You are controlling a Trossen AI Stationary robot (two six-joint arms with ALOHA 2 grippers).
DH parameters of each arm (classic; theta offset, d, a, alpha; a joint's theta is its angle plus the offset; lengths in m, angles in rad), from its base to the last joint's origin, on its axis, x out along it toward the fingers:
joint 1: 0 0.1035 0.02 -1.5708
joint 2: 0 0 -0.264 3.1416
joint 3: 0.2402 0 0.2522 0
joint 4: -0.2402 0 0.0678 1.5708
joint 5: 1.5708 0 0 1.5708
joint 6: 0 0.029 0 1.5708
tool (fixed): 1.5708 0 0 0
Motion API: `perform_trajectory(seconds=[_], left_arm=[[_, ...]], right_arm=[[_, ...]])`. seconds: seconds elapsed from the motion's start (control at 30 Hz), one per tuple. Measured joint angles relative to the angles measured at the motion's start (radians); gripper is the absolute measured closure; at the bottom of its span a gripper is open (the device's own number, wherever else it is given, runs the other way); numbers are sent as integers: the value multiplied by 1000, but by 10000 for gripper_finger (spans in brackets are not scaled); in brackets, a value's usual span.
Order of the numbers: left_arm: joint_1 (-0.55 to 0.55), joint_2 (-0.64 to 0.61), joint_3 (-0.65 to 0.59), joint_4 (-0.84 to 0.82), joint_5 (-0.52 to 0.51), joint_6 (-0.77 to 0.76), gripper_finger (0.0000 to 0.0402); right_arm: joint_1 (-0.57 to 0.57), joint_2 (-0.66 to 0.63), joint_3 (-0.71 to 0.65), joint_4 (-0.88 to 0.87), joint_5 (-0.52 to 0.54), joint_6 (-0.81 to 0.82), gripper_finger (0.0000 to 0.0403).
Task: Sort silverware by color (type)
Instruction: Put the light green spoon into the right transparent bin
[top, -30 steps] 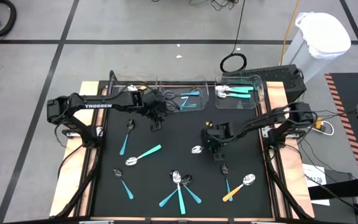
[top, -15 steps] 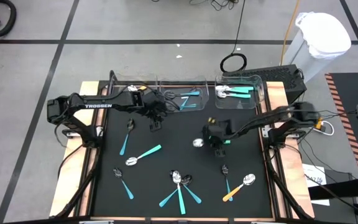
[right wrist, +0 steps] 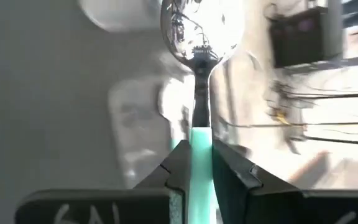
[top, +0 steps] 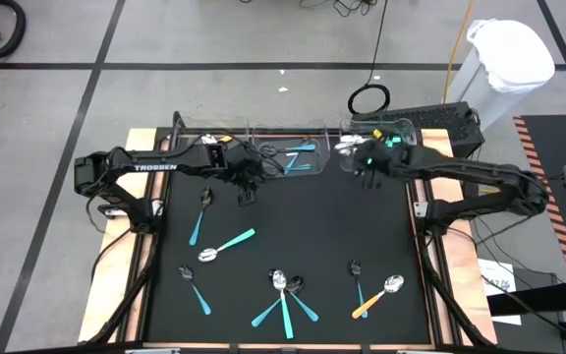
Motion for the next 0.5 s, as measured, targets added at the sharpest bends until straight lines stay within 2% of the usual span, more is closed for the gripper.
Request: perform_trajectory(seconds=[0.13, 0.27, 0.4, 0.5], left_arm=[[0, 0, 0, 2, -1, 0, 191], [0, 0, 0, 0, -2, -2, 191], [0, 0, 0, -14, -2, -68, 191], [0, 0, 0, -46, -1, -105, 191]], right_arm=[[-114, -4, 0, 51, 3, -180, 361], [-222, 12, 0, 135, 58, -236, 342], [-301, 10, 0, 232, 77, -259, 283], [-317, 1, 0, 262, 76, -262, 227]])
